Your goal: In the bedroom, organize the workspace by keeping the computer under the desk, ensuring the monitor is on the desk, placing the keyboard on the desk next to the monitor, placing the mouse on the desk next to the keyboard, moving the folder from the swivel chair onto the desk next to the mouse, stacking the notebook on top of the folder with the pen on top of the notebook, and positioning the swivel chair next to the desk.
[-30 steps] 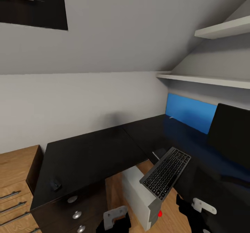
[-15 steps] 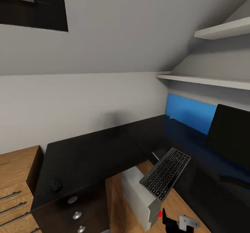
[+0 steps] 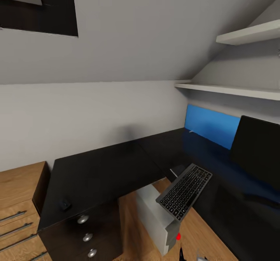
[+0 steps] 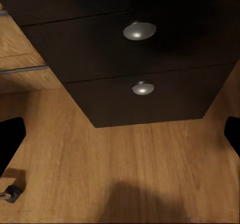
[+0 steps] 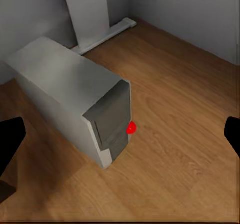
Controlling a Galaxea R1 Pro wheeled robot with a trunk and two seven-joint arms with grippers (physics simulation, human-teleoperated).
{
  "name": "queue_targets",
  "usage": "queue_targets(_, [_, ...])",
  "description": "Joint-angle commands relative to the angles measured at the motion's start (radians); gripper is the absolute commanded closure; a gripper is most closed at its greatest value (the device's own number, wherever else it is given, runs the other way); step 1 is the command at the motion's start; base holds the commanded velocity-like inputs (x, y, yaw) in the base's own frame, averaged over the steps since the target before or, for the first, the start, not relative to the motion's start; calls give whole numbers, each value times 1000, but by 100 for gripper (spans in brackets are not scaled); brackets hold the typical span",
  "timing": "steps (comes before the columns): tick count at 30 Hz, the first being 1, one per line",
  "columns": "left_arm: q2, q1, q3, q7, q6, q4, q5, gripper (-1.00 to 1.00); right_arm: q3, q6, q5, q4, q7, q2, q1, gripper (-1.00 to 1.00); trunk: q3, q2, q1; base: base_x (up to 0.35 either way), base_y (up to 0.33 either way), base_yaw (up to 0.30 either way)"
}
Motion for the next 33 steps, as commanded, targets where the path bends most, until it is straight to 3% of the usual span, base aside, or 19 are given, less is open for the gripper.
queue_targets(1, [-1, -2, -4, -1, -7, 3, 13, -100, 5, -24, -5, 8, -3, 2, -1, -100, -1, -1, 0, -283, 0, 0])
queue_targets(11, [-5, -2, 3, -18, -11, 13, 30, -100, 2, -76, 28, 47, -3, 6, -2, -100, -1, -1, 0, -325, 0, 0])
queue_targets(15, [-13, -2, 5, -85, -9, 63, 33, -100, 0, -76, 29, 52, -3, 7, -4, -100, -1, -1, 0, -336, 0, 0])
queue_targets(16, [-34, -2, 9, -127, -8, 115, 44, -100, 0, -76, 29, 57, -3, 7, -4, -100, -1, -1, 0, -336, 0, 0])
queue_targets(20, [-100, -2, 23, -196, -11, 263, 91, -100, 1, -76, 29, 60, -3, 7, -4, -100, -1, -1, 0, -253, 0, 0])
queue_targets(21, [-132, -2, 35, -218, -35, 331, 113, -100, 1, -76, 29, 61, -3, 7, -4, -100, -1, -1, 0, -52, 0, 0])
queue_targets(27, [-150, -2, 47, -255, -96, 363, 123, -100, 1, -75, 28, 79, -2, 8, -5, -100, -1, -1, 0, -15, 0, 0])
queue_targets(28, [-151, -2, 48, -294, -99, 367, 125, -100, 0, -75, 24, 86, -1, 8, -6, -100, -1, -1, 0, -2, 0, 0])
queue_targets(29, [-151, -1, 74, -449, -96, 397, 129, -100, -2, -71, 2, 112, 24, 9, -19, -100, -4, -8, 3, 0, 0, 0])
queue_targets(32, [-151, -1, 120, -495, -94, 408, 128, -100, -4, -68, -54, 118, 40, 21, -62, -100, -13, -29, 15, 0, 0, 0])
queue_targets(33, [-143, -1, 139, -508, -98, 409, 127, -100, -5, -66, -83, 118, 42, 47, -117, -100, -17, -36, 19, 0, 0, 0])
